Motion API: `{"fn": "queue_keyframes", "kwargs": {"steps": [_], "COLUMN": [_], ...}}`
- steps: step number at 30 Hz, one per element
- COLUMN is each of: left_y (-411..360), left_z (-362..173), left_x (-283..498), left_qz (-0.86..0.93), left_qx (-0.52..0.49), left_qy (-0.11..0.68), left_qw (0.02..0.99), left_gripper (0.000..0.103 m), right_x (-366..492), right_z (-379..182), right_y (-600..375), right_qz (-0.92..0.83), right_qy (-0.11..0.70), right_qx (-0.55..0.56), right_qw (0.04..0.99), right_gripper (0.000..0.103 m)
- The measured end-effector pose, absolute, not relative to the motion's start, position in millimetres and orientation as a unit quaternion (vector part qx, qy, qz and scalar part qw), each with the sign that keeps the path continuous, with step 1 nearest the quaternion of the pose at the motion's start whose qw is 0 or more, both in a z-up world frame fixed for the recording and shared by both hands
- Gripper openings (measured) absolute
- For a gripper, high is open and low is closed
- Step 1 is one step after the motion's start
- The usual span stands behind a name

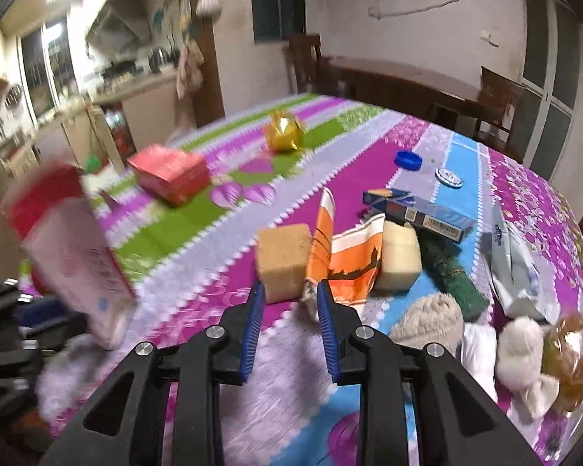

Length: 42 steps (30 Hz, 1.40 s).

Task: Collect trash
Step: 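Grasp the white medicine box with the left tool while the right tool grasps the orange wrapper, then regrip the white medicine box with the left tool, lifting it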

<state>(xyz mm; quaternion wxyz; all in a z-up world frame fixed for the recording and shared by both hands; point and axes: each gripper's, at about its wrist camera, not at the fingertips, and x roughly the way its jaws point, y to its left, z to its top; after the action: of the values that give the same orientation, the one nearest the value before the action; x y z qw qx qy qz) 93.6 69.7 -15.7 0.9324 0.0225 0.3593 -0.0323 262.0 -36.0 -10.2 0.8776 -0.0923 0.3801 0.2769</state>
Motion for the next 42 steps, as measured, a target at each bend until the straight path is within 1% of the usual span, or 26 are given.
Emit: {"fn": "queue_keyframes", "kwargs": {"steps": [5,6,8,9,25,34,37,42], "left_y": [72.7,71.9,72.5,72.0,47.0,36.1,30.9,15.8], "left_z": [-17.1,-17.2,-16.7,-16.6,-15.2,-14.3,-11.3,-0.5], "left_x": [93.3,94.2,95.9,97.0,115.8,113.3,115.8,122.7], "left_qz": [-0.035,-0.035,-0.034,-0.033,0.005,0.009,0.003,-0.010], "left_qx": [0.020,0.020,0.018,0.018,0.038,0.051,0.053,0.063], "left_qy": [0.359,0.359,0.360,0.360,0.371,0.370,0.372,0.362], "left_qw": [0.933,0.932,0.932,0.932,0.928,0.928,0.927,0.930], "left_gripper": [0.014,0.014,0.014,0.014,0.014,0.014,0.014,0.014], "right_x": [281.5,283.2,283.2,282.6,195.0,162.1,154.9,148.3], "right_z": [-26.8,-28.5,-29.2,-29.2,-5.7,21.1,31.3,37.0], "right_y": [-30.5,-32.7,-35.4,-37.9,-89.9,-116.1,-123.0,-137.6], "right_qz": [0.262,0.262,0.264,0.265,0.268,0.255,0.239,0.227], "right_qy": [0.395,0.394,0.398,0.398,0.367,0.324,0.305,0.300], "right_qx": [-0.109,-0.107,-0.093,-0.084,-0.006,0.007,-0.008,0.001], "right_qw": [0.874,0.875,0.874,0.874,0.891,0.911,0.922,0.927], "right_gripper": [0.027,0.020,0.013,0.012,0.012,0.012,0.012,0.012]}}
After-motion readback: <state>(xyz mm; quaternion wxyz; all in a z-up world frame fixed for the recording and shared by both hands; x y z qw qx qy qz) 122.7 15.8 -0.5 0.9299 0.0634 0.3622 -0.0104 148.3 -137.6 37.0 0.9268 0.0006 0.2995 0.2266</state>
